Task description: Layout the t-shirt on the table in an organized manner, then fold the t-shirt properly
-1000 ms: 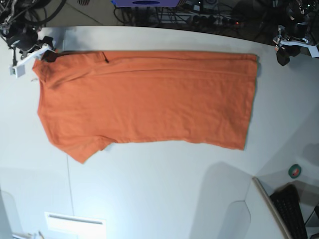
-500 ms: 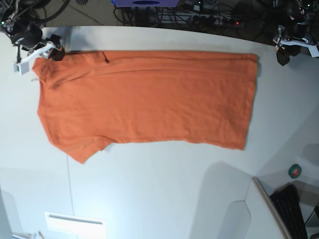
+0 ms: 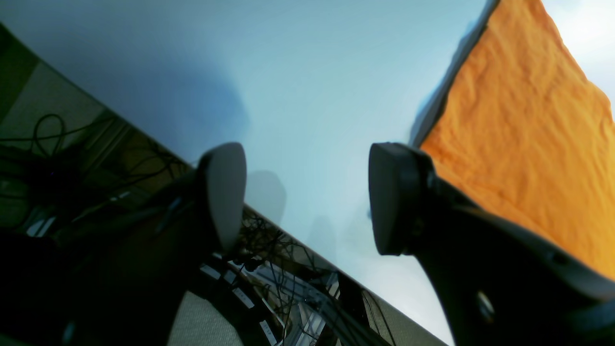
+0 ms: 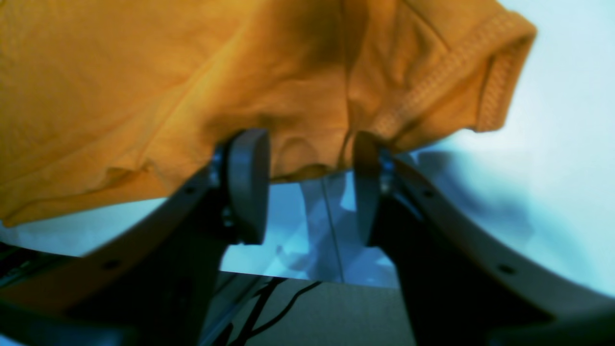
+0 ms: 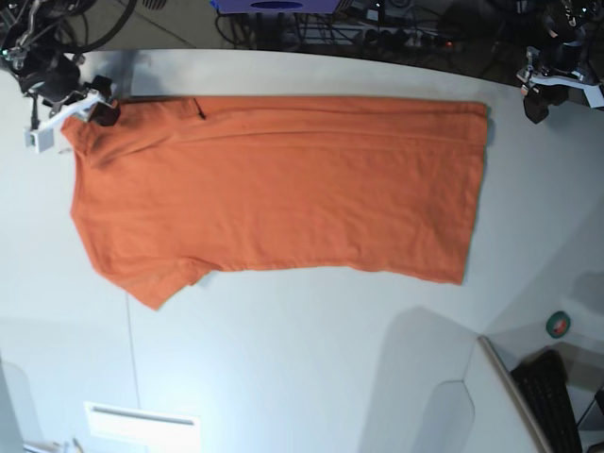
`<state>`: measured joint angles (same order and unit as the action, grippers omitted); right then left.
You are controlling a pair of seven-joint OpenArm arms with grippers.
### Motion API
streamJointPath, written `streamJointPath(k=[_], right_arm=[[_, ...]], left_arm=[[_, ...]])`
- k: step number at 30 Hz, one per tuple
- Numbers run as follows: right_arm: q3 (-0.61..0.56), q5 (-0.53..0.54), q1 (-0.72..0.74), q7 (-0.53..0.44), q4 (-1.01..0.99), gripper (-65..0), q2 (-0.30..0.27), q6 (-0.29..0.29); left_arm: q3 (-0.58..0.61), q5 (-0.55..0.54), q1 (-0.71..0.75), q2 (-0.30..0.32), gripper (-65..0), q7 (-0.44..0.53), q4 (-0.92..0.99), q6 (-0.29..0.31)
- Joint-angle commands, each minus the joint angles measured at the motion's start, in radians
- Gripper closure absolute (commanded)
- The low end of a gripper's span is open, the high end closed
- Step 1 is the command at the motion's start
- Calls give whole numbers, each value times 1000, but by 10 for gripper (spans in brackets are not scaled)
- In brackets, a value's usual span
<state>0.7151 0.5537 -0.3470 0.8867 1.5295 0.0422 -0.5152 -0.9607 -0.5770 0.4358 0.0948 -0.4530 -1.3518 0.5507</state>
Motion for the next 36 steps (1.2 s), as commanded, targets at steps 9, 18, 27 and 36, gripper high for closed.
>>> streamJointPath(k=[9,18,27,36], right_arm=[[4,16,35,-14,-2,-302,-12,0],[11,15,134,-19,-39,-111,-58,0],[11,16,156,-82,-97,0,-74,0],[13,15,157,-91,-103,0,-103,10]], left_arm=[[-8,-15,8,15,-382,21,-12,7],[-11,-15,8,15,-382,23,-12,7],[-11,-15,8,15,-382,23,-12,7],[-11,-15,8,16,-382,23,-12,7]])
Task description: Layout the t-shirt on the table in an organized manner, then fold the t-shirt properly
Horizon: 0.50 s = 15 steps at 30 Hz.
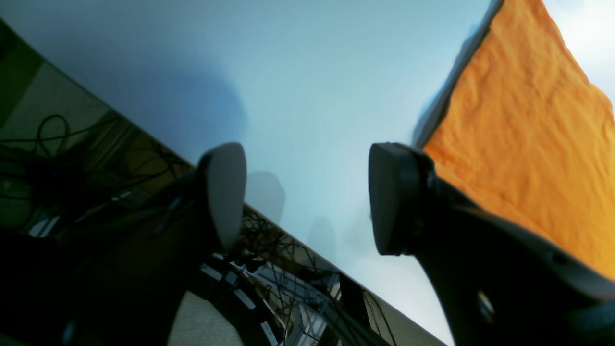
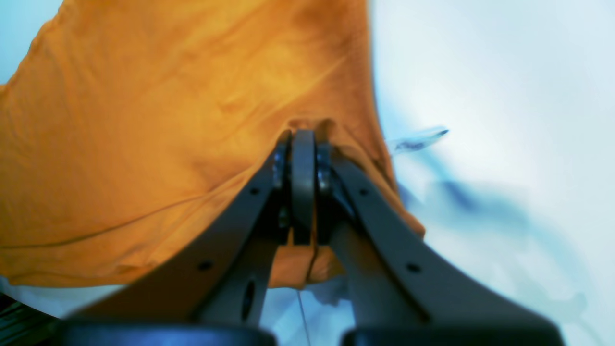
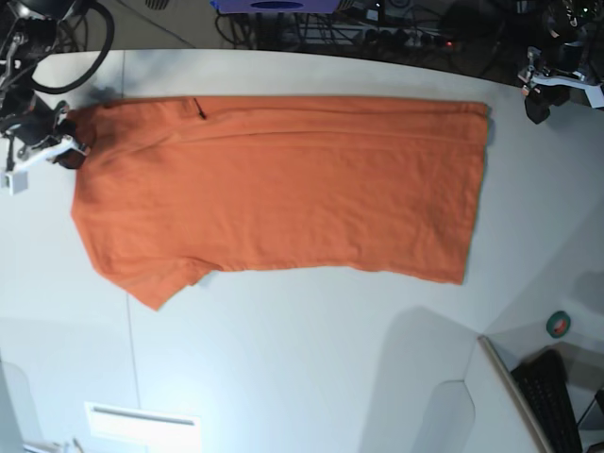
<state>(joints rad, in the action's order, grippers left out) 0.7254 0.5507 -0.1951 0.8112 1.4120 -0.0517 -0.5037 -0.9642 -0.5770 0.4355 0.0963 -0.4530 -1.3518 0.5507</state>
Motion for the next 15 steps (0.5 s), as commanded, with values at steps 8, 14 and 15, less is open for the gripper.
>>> streamJointPath(k=[8,14,15], right_arm=[[0,18,6,-16,-58,0,-10,27],[-7,22,-7,1,-73,0,-4,24],[-7,22,-8,17,-66,0,-3,24]], left_arm=[[-8,-15,9,15,-382,23,-12,7],[-8,-13,9,15,-382,23,-15,7],[-8,-13,9,15,-382,23,-15,7]])
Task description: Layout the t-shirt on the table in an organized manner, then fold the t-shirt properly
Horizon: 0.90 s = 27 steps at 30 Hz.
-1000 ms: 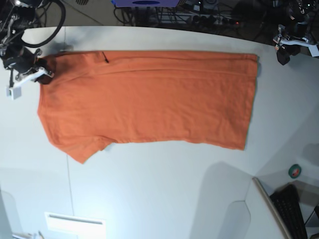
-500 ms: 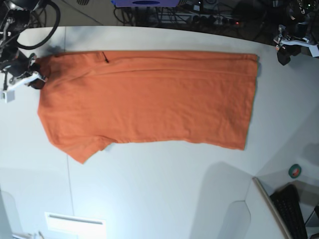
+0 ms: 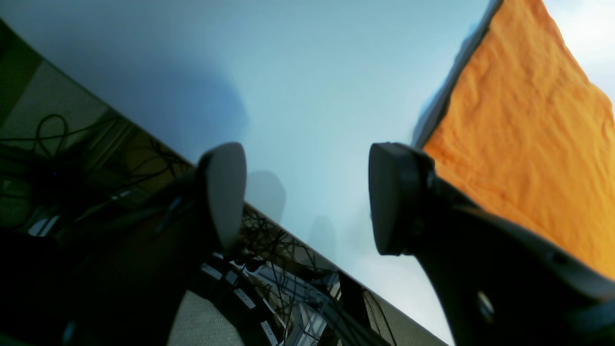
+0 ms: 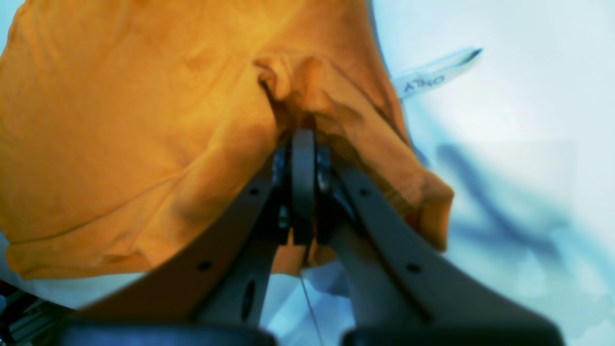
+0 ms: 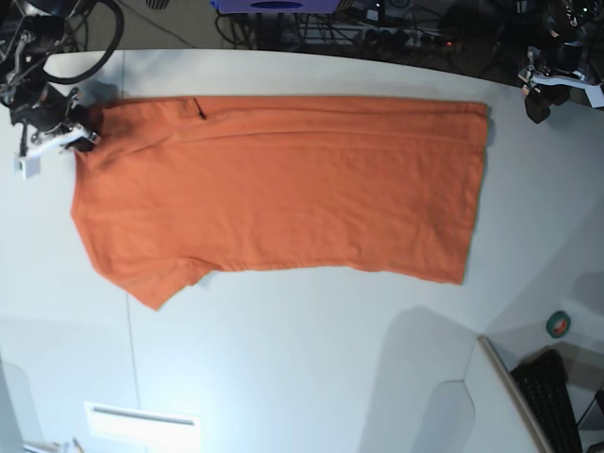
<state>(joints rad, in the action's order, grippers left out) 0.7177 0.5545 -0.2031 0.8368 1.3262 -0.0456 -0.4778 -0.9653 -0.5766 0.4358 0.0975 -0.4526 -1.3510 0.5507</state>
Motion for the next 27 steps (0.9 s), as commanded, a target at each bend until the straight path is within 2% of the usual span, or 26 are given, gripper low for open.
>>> streamJointPath(k=[1,8,13,18,20,22,24,25,27], right_arm=[[1,20,-2,5,29,0,-7,-2],[1,22,4,32,40,0,-4,-3],[1,22,20,86,65,0,23,-3],[7,16,31,89,108,0,34,8],[12,16,26,88,138,0,31,31],[46,14,15,88,184,0,31,89],[50,14,15,85,220,0,31,129],[49,14,26,69,230,0,29,132],[41,12,64,46,221,0,6,124]], left_arm=[[-7,-13,8,14,-382,22,-15,7],[-7,-13,7,14,-382,22,-17,7],[-4,-13,7,14,-382,22,-21,7],[-2,-12,8,14,-380,22,-26,7],[1,-10,8,12,-378,22,-57,7],[16,-10,8,11,-377,21,-97,6],[82,8,10,23,-326,13,-129,4],[121,37,1,35,-270,-7,-144,2],[193,83,-44,46,-110,-58,-166,-14]])
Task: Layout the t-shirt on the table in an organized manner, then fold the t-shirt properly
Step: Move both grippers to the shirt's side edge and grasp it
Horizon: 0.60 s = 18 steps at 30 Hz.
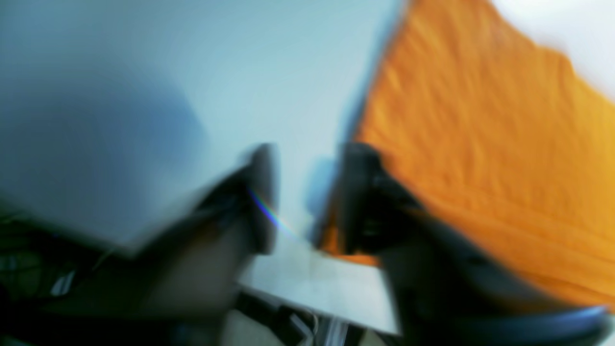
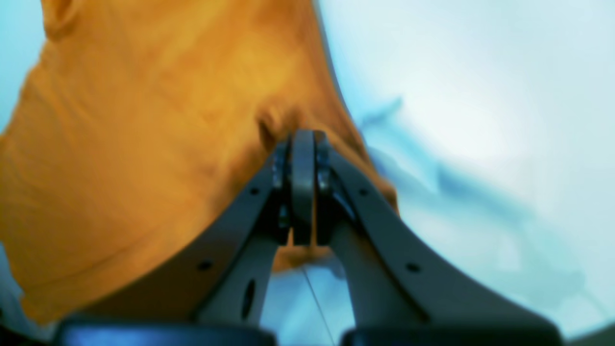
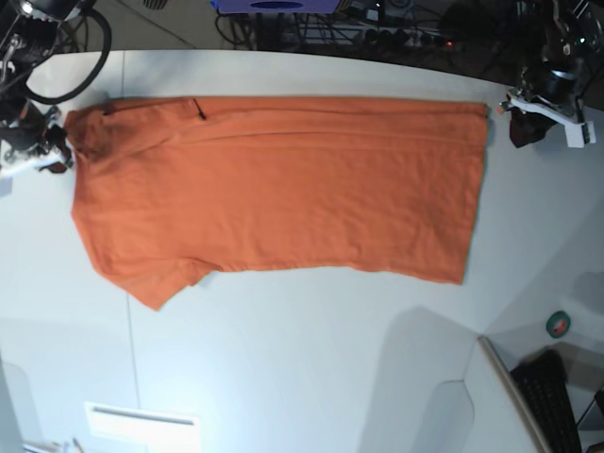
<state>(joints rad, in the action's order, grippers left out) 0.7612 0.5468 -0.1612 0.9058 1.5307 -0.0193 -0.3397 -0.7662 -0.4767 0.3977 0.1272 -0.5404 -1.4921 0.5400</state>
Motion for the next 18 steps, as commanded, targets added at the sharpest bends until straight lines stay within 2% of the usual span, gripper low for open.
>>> streamJointPath(k=[1,2,5,7,11,18], right_arm=[[-32,20,42,-24,-5,0,-41,-14],[-79,20,62,-29,-40,0,-64,-14],[-228,20,122,-44,-177,0,-138,-14],[-283,20,139,-87,-246,0,-153,-6],[-305,20,125,-196,-344,0,-175,38],[-302,20,45,-271,-381,0,-187,43]], left_arm=[[14,-1,-33,13,-28,10,-28,-19],[37,14,-58,13,0,-7,-28,-31],[123,66,-133,10,0,-28,-8,-57],[187,106,-167,10,0,-28,26,-77],[284,169,-196,9,0,-25,107,-103],[287,189,-184,19,0,76,226,-103]])
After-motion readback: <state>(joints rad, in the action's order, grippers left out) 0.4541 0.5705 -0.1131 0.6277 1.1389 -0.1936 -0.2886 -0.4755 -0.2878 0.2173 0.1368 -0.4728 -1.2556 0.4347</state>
